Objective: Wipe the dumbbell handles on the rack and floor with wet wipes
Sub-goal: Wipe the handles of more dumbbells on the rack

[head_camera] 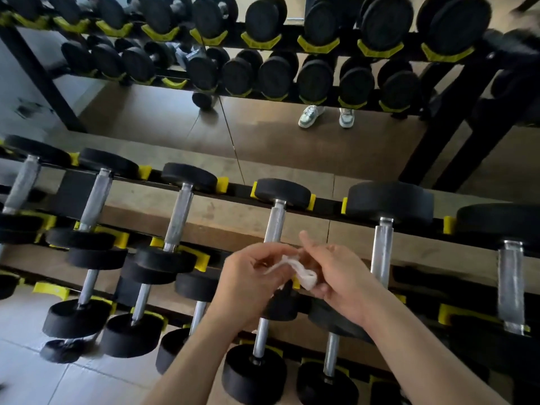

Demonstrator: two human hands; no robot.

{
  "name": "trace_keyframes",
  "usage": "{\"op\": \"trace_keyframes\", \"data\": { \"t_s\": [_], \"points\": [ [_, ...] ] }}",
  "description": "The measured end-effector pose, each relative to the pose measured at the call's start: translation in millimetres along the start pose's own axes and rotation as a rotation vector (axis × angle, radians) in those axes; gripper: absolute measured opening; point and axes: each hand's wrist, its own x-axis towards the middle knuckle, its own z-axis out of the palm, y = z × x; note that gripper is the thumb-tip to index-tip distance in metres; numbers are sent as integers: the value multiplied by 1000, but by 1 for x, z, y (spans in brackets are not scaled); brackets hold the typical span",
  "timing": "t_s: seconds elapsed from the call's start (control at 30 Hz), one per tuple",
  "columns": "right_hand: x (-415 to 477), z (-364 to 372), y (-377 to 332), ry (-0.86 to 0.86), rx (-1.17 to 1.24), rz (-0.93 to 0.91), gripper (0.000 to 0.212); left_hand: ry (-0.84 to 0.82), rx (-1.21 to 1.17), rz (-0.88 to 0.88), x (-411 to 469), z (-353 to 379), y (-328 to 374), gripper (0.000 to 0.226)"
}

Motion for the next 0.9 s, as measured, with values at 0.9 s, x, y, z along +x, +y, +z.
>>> {"op": "trace_keyframes", "data": {
  "t_s": [0.9],
  "points": [
    [150,28,57,903,-667,-626,26,317,516,389,139,-1,-117,21]
  ]
}}
